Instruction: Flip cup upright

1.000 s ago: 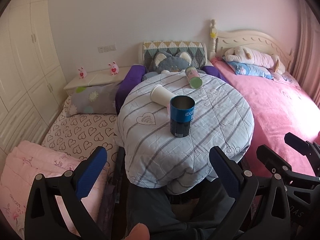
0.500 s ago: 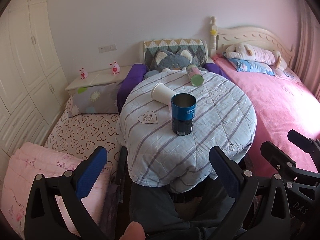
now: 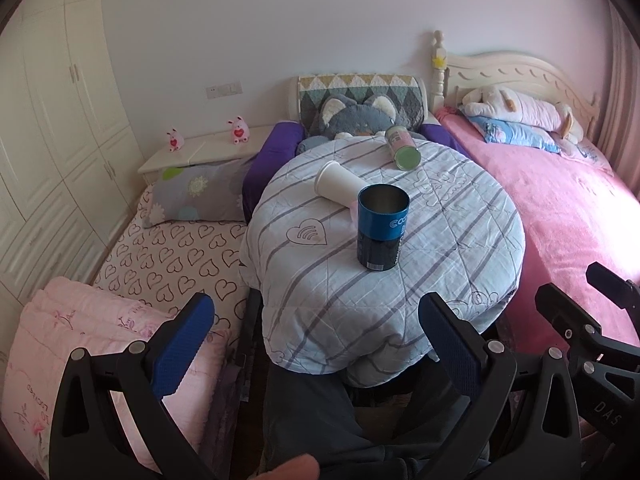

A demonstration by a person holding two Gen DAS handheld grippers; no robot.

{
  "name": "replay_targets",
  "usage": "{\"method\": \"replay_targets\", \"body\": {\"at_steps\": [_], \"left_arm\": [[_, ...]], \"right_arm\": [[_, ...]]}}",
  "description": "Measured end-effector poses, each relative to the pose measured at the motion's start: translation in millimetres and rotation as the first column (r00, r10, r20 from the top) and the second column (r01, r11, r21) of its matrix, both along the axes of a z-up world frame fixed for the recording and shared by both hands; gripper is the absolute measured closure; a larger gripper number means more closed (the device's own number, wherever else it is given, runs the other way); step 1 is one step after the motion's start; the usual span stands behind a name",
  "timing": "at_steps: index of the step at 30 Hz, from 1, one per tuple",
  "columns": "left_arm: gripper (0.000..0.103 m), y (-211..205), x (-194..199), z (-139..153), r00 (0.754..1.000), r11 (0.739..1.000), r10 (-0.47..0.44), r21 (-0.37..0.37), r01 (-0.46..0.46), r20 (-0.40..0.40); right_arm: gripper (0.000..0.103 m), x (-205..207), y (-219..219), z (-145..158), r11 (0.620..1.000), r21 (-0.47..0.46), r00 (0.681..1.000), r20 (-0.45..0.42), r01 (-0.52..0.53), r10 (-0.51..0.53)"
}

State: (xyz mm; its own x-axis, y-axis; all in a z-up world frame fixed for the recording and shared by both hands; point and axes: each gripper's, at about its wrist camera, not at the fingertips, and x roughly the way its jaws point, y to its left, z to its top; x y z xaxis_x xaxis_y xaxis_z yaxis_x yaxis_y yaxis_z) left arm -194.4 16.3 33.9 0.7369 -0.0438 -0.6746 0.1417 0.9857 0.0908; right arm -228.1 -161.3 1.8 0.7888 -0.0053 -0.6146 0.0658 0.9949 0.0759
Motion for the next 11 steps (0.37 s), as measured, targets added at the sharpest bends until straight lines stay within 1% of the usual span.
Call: {"method": "replay_targets", "body": {"at_steps": [3,5,11], "left_arm": [[0.0,-1,1,-1,1.0,1.0,-0.015,-0.004,0.015,0.004],[0.0,-2,3,-2,1.0,1.0,-0.011,0.004,0.011,0.009],[0.0,2,9,-4,1.0,1.0,-0.003,-0.012,0.003,0.005]], "right_arm": [[0.019,5,0,-3,1.0,-0.001,1.0,-0.011,0.0,0.0],[0.019,8,-1,-4,1.0,-0.001,1.0,-0.016,-0.001,0.0],[0.019,15,0,-8,1.0,-0.002,0.999,-0.031,-0.011,0.011]]}}
